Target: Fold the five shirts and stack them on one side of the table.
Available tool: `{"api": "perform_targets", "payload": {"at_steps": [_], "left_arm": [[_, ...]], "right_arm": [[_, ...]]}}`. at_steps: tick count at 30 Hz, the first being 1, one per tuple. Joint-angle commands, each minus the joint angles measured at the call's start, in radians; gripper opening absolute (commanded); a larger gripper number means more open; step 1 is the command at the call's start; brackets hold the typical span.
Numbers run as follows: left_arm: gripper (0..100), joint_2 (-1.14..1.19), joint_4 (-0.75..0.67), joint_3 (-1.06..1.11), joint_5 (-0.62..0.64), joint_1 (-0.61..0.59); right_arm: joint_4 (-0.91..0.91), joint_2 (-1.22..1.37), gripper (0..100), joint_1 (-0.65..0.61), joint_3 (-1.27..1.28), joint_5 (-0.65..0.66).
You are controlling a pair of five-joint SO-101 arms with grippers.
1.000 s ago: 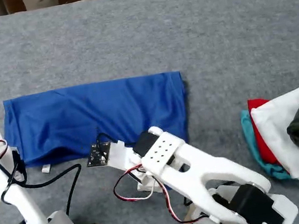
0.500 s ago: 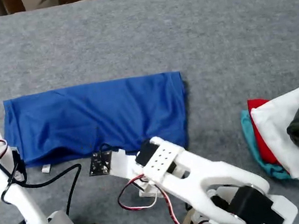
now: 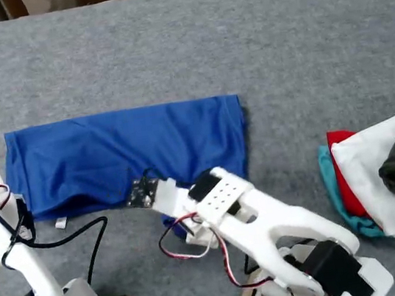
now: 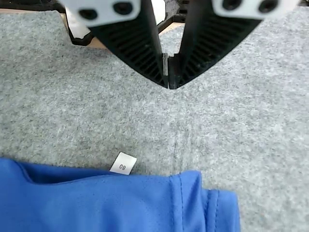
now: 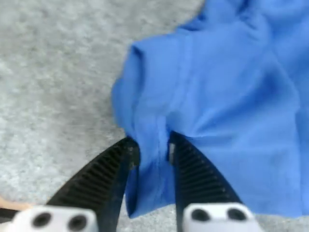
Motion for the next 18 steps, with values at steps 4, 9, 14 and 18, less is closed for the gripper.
{"api": "perform_targets", "payload": {"at_steps": [4, 9, 14, 18], "left_arm": [[2, -0.030, -0.008, -0.003, -0.005, 0.003], [2, -0.030, -0.003, -0.003, -0.006, 0.003], [2, -0.033, 0.000, -0.003, -0.006, -0.003], [2, -0.033, 0.000, -0.003, -0.005, 0.000]], "right_arm": [[0.015, 0.056, 3.9, 0.030, -0.022, -0.003], [0.100, 0.056, 3.7, 0.038, -0.128, -0.003], [0.204, 0.056, 3.7, 0.151, -0.285, 0.031], [0.261, 0.056, 3.7, 0.249, -0.403, 0.092]]}}
